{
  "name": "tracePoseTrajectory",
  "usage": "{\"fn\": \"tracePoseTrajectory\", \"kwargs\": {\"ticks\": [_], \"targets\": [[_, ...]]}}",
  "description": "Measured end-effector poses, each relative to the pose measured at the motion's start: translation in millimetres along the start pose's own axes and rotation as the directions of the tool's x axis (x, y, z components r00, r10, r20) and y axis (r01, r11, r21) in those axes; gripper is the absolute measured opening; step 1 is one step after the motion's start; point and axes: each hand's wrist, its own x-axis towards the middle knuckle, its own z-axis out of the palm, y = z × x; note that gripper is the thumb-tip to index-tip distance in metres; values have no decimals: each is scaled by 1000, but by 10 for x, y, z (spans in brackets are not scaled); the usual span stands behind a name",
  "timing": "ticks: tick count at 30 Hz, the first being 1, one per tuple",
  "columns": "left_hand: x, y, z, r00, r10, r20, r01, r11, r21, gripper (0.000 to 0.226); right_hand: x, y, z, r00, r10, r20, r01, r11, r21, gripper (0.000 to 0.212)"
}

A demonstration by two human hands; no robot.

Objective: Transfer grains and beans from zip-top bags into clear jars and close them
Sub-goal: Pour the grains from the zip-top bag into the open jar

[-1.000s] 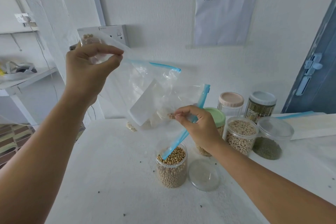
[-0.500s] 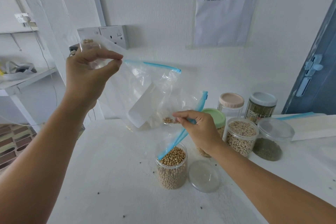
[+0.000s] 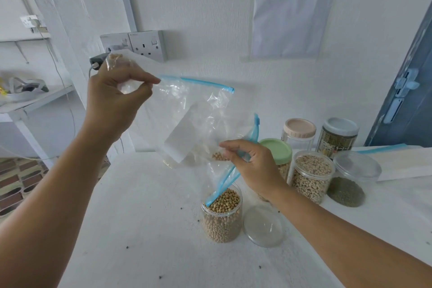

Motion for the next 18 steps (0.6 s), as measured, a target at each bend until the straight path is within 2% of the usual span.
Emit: {"fn": "tracePoseTrajectory", "kwargs": {"ticks": [4, 9, 14, 18], "targets": [[1, -94, -54, 995, -49, -92, 47, 999, -28, 41, 3, 44, -43, 999, 42, 29, -43, 998, 39, 31], [9, -122, -26, 992, -68, -106, 66, 998, -24, 52, 0, 47, -31, 994, 58, 93, -55, 998, -27, 38], [28, -68, 3, 988, -55, -143, 50, 998, -42, 52, 50, 13, -76, 999, -31, -34, 28, 995, -97, 31], [41, -50, 3, 985, -80, -154, 66, 993, -95, 51, 65, 20, -69, 992, -94, -85, 78, 982, -175, 27]]}}
